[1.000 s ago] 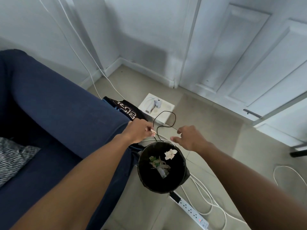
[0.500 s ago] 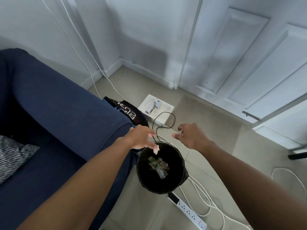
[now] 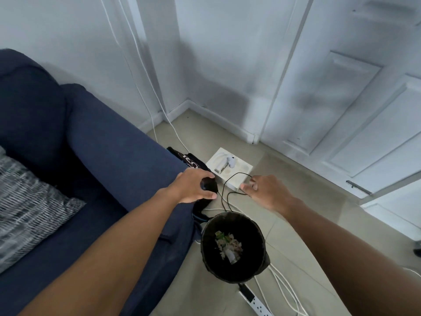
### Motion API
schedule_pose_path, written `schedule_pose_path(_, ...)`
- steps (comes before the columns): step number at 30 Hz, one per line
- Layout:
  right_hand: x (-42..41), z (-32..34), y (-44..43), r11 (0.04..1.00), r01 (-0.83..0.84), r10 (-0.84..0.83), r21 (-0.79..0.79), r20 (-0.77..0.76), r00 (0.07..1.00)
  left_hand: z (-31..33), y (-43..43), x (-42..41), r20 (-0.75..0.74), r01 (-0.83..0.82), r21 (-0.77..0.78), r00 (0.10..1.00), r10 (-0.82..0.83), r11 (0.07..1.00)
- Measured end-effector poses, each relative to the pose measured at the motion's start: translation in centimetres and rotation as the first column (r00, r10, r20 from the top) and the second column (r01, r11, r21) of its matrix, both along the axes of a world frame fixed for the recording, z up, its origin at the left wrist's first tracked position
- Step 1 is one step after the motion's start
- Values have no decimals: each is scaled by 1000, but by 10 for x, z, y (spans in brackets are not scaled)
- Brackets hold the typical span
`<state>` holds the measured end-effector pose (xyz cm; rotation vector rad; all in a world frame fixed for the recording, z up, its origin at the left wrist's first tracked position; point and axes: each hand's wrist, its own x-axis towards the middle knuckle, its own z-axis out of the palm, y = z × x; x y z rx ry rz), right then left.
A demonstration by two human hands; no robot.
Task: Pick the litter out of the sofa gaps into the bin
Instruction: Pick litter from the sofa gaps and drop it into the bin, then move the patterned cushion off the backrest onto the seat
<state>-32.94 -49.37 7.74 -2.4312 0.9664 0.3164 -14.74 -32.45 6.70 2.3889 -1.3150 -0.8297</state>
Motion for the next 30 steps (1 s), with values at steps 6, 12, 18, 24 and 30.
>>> schedule_pose_path(6,60,51,35,990,-124,127,-66,49,991,46,62,56,49,-110,-84,992,115,990)
schedule_pose_path(12,144,104,97,964,-249,256,-97,69,964,97,152,116,122,-227,-125,963,242,966)
schedule_pose_path(18,230,146,182,921,-379,387,-94,98,917,133,262,168,177,-387,-143,895,409,911)
schedule_pose_path(24,307,180,285,796,-563,593,-223,99,799,160,377,202,247,-505,-144,815,525,851)
schedule_pose_path(30,360,192,386,720,-651,684,-238,88,724,172,481,220,232,-600,-163,748,621,783)
